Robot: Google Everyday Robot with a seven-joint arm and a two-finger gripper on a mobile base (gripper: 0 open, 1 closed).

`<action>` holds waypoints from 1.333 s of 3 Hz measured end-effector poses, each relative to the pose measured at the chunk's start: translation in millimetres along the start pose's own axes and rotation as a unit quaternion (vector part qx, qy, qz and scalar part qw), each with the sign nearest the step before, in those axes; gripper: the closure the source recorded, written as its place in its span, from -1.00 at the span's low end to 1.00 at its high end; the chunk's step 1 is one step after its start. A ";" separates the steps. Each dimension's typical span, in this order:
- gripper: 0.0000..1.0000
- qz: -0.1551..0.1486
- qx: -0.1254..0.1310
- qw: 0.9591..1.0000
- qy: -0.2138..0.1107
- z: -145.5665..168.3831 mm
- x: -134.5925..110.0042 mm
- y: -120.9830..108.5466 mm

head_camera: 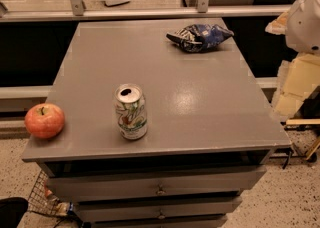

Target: Move blue chip bag near 7up can

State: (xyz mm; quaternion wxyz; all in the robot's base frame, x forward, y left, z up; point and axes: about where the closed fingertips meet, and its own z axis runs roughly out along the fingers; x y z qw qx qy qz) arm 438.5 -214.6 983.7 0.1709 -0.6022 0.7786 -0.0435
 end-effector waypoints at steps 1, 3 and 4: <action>-1.00 0.000 0.000 1.000 0.000 0.0 0.0 0.0; -1.00 0.066 0.068 0.995 -0.014 -3.2 14.4 -39.7; -1.00 0.103 0.125 0.984 -0.077 2.8 9.5 -84.7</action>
Offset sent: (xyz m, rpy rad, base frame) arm 0.0129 -0.0162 0.0082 -0.0083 -0.0567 -0.1295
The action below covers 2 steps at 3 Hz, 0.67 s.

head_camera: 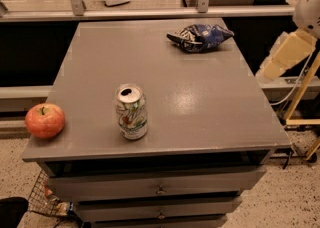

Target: Move blue chip bag near 7up can

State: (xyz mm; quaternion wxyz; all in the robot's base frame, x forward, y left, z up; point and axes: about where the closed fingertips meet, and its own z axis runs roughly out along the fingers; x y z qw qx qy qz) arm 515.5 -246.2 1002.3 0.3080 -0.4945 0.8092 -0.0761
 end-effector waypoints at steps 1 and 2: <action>-1.00 0.018 0.036 0.995 -0.096 22.0 -36.2 -38.3; -1.00 0.029 0.055 0.978 -0.197 38.5 -73.0 -71.9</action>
Offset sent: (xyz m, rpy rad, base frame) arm 0.1459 0.0399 0.0532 0.4664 -0.4281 0.1339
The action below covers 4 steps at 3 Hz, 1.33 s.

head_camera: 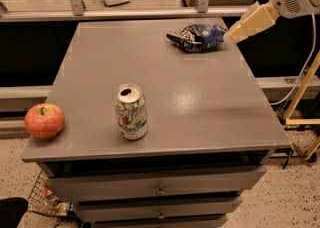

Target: Move blue chip bag near 7up can

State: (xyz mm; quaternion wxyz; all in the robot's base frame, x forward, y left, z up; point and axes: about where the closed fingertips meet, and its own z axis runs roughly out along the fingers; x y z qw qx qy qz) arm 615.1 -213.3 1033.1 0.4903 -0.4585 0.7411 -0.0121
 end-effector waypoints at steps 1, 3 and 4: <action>-1.00 0.001 -0.002 1.000 0.000 4.1 -0.2 -0.3; -1.00 0.018 -0.026 0.999 -0.009 75.6 15.2 -27.3; -1.00 0.028 -0.035 0.999 -0.014 116.9 27.9 -34.6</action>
Offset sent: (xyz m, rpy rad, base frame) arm 0.0856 0.0027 -0.0369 0.0447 0.0443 0.0277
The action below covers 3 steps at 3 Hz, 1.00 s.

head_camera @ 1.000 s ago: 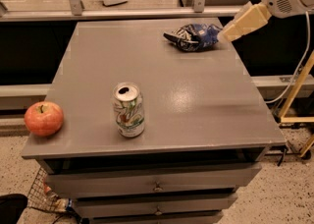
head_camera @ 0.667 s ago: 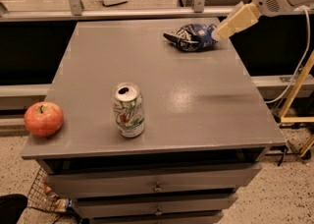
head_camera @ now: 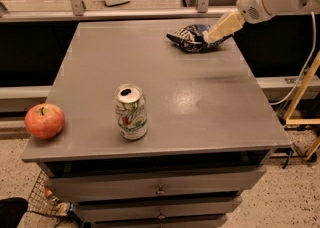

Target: Move blue chip bag near 7up can

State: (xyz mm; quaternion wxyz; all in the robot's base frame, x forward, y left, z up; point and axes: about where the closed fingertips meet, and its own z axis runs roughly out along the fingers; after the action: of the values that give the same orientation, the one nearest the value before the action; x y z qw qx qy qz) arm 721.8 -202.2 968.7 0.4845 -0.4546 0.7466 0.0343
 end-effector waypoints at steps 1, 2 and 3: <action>-1.00 0.004 -0.001 1.000 0.000 29.8 13.2 -9.2; -1.00 0.013 -0.007 1.000 -0.012 58.6 21.2 -15.1; -1.00 0.019 -0.021 0.999 -0.029 85.2 20.1 -14.1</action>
Offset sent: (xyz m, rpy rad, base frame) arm 0.0771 0.0065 -0.0589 0.0772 0.0025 0.0074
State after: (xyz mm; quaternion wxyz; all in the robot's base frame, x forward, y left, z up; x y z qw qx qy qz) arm 788.5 -181.4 914.0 0.4960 -0.4488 0.7398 0.0725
